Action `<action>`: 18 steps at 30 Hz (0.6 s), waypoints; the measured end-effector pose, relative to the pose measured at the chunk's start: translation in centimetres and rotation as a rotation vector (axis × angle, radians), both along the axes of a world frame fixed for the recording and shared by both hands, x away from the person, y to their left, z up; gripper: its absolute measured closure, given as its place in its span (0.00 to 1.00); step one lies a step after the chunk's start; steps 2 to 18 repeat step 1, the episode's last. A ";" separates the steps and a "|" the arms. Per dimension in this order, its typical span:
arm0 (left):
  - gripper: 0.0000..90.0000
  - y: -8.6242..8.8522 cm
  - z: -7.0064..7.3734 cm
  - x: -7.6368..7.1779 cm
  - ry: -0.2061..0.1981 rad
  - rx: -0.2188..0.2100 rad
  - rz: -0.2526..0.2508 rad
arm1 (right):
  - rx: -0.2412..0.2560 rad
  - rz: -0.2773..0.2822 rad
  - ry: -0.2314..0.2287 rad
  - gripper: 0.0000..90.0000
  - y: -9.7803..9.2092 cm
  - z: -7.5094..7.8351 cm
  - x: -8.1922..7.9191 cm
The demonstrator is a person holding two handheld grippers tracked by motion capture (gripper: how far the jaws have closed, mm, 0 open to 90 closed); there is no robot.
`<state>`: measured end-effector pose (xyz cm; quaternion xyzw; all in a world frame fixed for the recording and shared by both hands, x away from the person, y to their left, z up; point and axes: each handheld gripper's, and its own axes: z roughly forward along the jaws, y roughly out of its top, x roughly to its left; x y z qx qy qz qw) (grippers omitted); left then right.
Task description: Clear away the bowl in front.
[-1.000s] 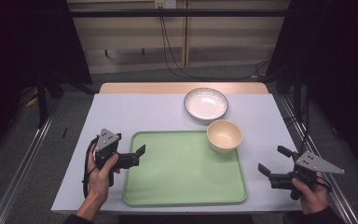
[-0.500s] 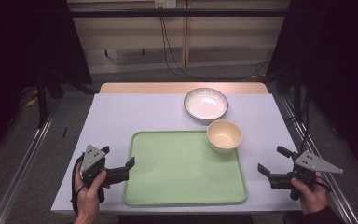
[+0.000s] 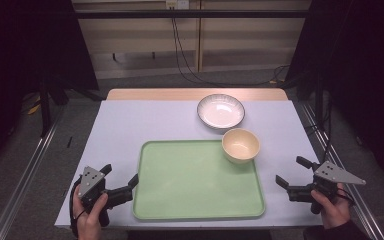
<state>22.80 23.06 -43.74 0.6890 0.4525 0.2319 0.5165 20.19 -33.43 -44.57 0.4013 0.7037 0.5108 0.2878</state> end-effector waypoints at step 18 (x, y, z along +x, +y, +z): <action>0.04 0.1 0.0 0.1 0.017 0.002 -0.006 | -0.010 0.009 0.011 0.01 0.0 -0.1 0.2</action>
